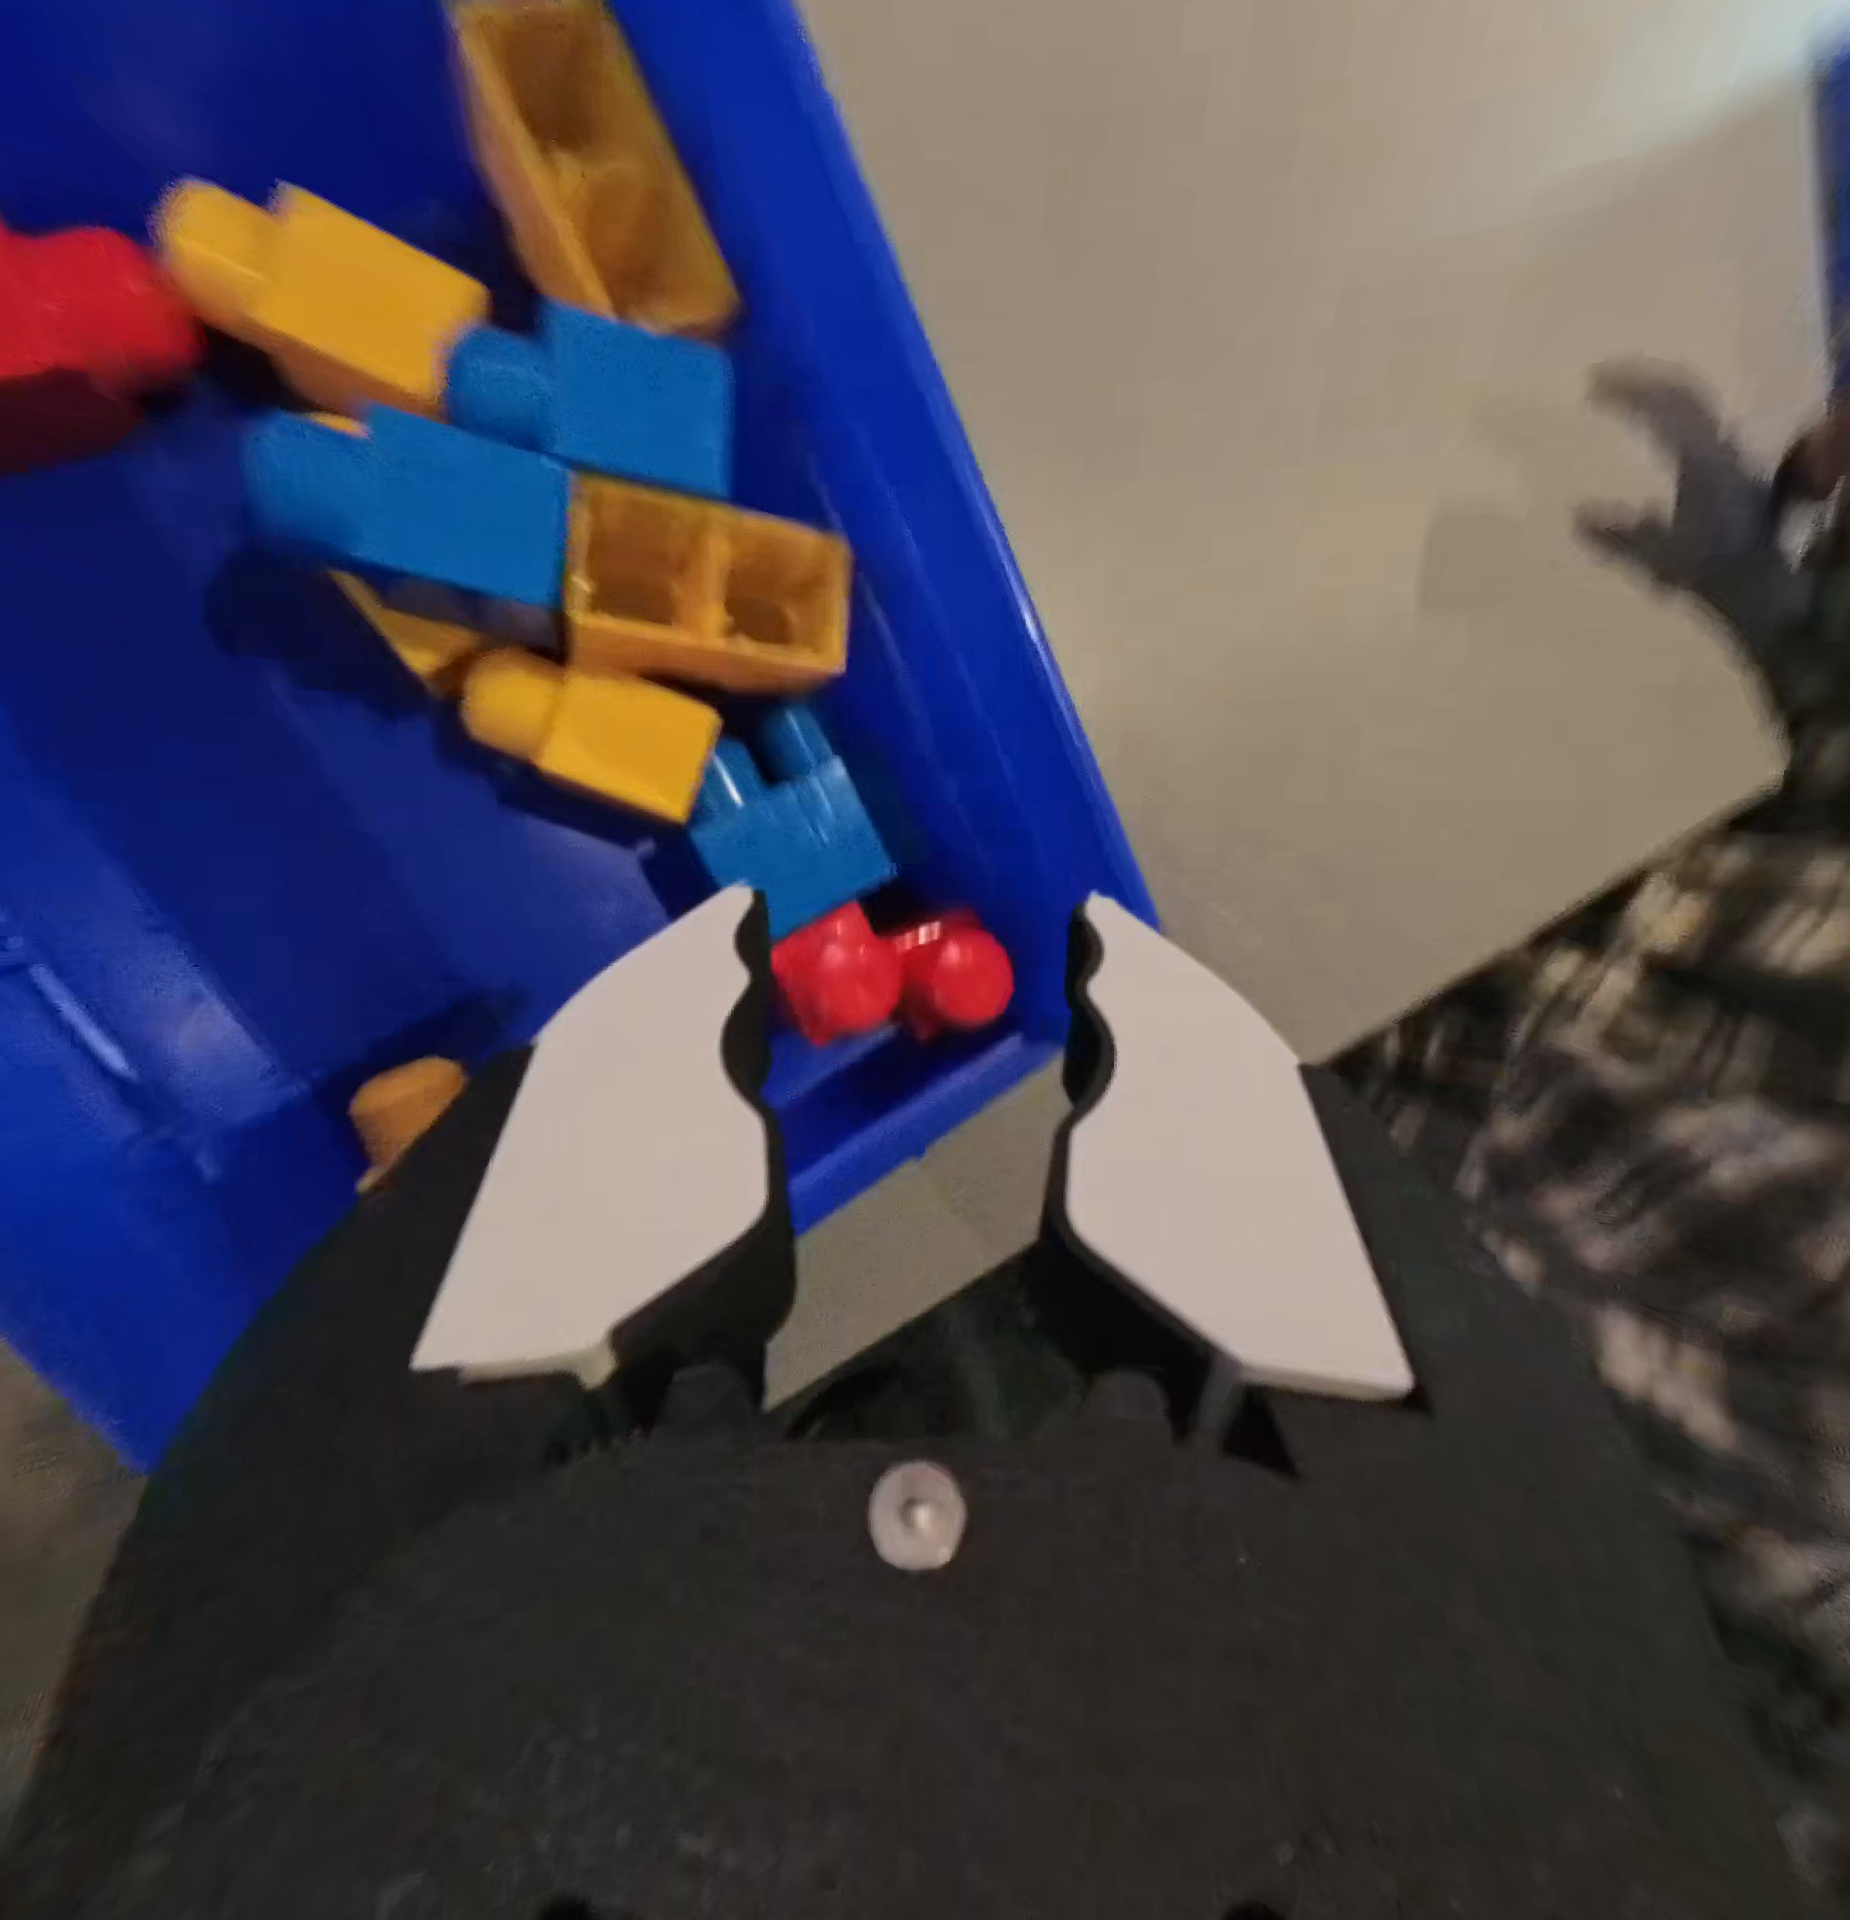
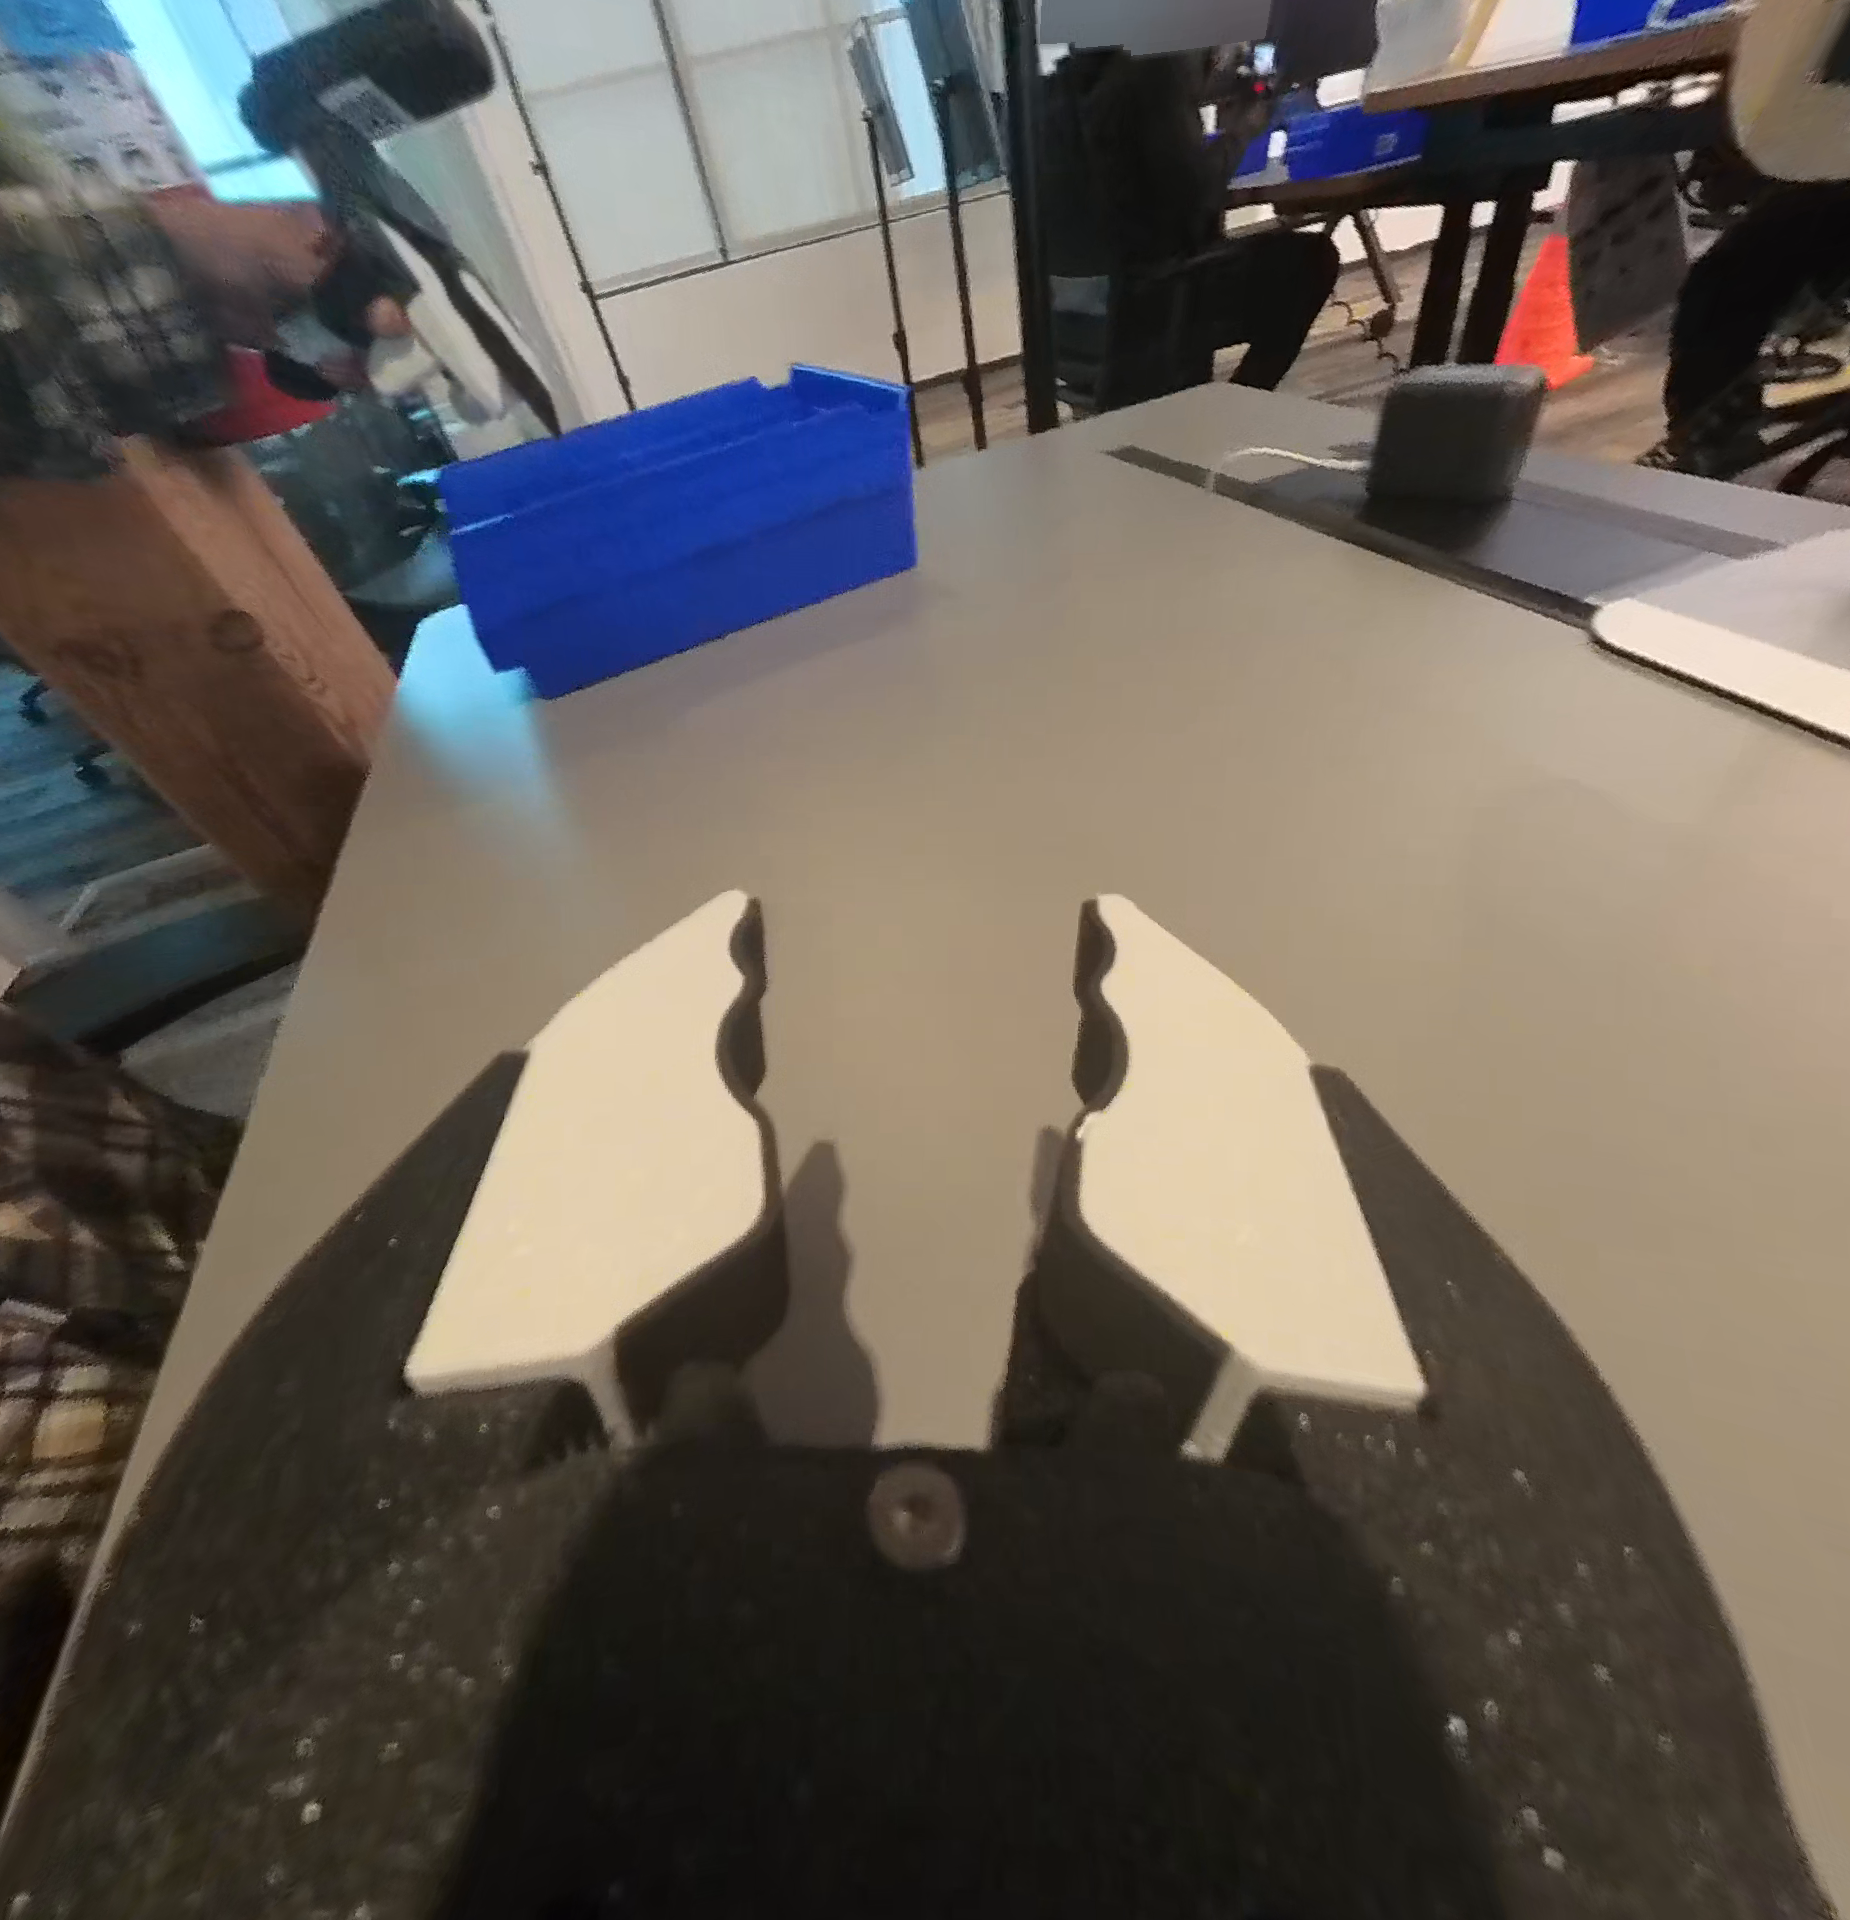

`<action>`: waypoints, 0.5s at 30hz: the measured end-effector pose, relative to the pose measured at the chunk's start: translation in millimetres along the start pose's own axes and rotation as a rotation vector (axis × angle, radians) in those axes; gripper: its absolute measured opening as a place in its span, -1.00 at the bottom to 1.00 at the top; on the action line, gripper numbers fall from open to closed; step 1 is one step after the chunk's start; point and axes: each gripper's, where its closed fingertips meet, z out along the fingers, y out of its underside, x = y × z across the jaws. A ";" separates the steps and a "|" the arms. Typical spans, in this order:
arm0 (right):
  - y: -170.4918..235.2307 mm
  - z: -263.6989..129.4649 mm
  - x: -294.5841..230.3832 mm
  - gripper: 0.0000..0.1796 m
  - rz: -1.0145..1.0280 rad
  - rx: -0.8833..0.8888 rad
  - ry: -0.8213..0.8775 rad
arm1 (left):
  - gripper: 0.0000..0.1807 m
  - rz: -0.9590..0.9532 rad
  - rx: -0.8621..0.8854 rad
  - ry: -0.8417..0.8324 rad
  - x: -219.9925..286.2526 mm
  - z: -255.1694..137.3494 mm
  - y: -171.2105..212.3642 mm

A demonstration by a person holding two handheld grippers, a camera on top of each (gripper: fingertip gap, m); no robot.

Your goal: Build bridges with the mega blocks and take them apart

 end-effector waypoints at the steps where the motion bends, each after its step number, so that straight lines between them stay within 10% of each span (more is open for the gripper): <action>1: -1.7 0.6 -4.0 -0.37 -0.012 0.006 -0.015 | -0.41 0.085 -0.046 -0.010 1.3 2.6 13.2; 15: -10.2 2.9 -15.3 -0.36 -0.175 0.073 -0.056 | -0.56 0.625 -0.260 -0.105 -12.6 50.3 49.2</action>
